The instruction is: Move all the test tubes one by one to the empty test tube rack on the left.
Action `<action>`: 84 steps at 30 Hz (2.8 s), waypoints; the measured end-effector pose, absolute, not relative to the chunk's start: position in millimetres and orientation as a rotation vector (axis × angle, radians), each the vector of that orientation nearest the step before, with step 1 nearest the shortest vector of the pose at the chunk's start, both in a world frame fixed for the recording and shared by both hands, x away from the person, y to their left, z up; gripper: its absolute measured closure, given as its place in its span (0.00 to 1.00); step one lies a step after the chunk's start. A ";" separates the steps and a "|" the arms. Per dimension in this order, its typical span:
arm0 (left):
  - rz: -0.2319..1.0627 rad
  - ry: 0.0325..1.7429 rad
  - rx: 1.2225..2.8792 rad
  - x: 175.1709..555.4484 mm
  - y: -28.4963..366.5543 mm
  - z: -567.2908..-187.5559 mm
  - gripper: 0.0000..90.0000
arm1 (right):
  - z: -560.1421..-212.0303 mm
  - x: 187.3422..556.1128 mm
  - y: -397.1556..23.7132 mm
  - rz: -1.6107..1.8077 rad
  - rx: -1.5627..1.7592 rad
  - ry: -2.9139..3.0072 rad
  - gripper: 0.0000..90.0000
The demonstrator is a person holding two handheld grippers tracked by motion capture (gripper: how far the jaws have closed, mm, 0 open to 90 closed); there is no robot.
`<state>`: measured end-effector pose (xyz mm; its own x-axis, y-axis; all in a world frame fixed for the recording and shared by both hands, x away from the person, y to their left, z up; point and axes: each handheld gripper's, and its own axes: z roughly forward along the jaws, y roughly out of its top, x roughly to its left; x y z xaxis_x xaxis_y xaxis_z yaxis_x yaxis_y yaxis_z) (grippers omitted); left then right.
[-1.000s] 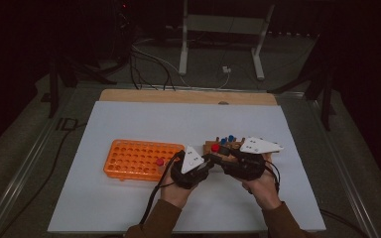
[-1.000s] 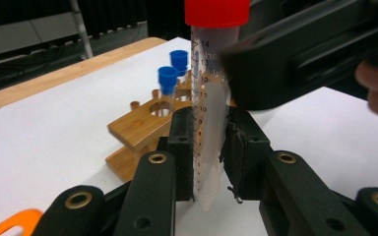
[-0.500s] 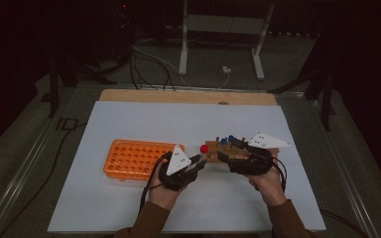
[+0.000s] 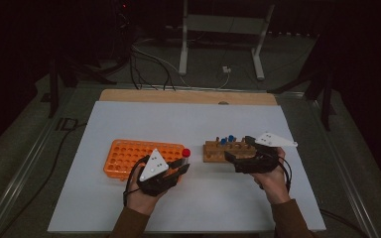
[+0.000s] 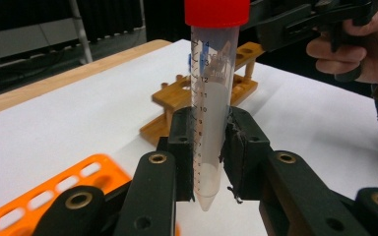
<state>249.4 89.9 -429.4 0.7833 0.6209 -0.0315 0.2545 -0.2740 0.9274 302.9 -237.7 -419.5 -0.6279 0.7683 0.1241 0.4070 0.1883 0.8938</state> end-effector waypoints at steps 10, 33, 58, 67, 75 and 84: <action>0.440 0.754 1.804 245.4 133.6 -430.4 0.84 | -418.8 301.2 -237.2 1.410 1.091 2.121 0.00; 0.504 0.877 1.841 264.7 160.3 -465.2 0.83 | -418.0 300.9 -239.1 1.431 1.085 2.121 0.00; 0.478 0.915 2.049 268.5 150.7 -486.0 0.84 | -419.3 303.1 -242.0 1.428 1.088 2.128 0.00; 0.471 0.914 2.055 269.2 151.4 -487.0 0.83 | -424.1 306.6 -243.9 1.414 1.107 2.139 0.00; 0.469 0.922 1.998 265.9 157.9 -480.5 0.73 | -432.7 311.8 -248.1 1.334 1.123 2.151 0.06; 0.495 0.934 1.856 259.3 167.5 -469.5 0.36 | -437.5 322.4 -251.0 1.290 1.125 2.145 0.33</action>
<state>259.3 167.5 -469.5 0.6242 0.7790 -0.0598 0.3875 -0.2422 0.8895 322.4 -251.0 -437.5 -0.5989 0.7979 0.0677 0.4338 0.2522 0.8650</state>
